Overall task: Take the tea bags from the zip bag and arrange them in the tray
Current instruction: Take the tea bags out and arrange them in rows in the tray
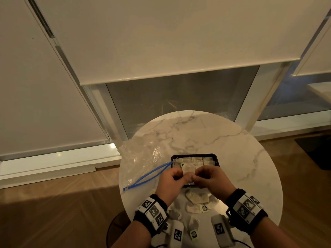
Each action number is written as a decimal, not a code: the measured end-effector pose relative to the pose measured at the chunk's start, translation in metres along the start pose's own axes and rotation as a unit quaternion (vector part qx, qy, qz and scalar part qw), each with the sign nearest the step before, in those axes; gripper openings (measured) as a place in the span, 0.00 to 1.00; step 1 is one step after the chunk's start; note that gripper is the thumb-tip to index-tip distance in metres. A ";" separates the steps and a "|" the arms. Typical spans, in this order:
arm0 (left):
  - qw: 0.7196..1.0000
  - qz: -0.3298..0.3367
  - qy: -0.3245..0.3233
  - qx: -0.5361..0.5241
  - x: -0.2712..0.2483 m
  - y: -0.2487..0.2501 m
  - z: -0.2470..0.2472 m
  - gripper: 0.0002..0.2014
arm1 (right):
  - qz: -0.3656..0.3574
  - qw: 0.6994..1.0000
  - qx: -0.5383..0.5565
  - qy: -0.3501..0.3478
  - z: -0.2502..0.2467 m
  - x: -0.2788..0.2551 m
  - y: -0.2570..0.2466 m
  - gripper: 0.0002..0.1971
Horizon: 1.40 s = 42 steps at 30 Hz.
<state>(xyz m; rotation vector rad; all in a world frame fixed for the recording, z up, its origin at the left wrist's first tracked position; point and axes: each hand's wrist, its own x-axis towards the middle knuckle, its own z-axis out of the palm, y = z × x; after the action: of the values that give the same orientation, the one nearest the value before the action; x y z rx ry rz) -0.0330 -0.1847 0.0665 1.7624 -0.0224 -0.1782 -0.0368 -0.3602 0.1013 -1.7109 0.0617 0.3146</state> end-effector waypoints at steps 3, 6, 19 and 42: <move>0.999 -0.022 0.015 -0.040 0.003 0.002 -0.001 0.09 | 0.008 1.000 -0.019 0.012 -0.002 0.003 0.001 0.02; 0.993 -0.079 0.046 -0.070 0.008 -0.012 -0.005 0.09 | 0.026 0.998 -0.045 0.045 -0.011 0.010 0.010 0.03; 0.903 -0.004 -0.043 0.428 0.009 -0.072 -0.004 0.22 | 0.124 0.949 -0.279 0.083 -0.039 0.061 0.077 0.04; 0.750 -0.018 -0.184 0.635 0.028 -0.082 0.025 0.31 | 0.197 0.892 -0.407 -0.032 -0.002 0.106 0.097 0.04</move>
<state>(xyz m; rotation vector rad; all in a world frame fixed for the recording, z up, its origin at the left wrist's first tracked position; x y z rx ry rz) -0.0158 -0.1962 -0.0209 3.0682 -0.5072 -0.6530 0.0445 -0.3638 -0.0175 -2.5205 0.2605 0.7791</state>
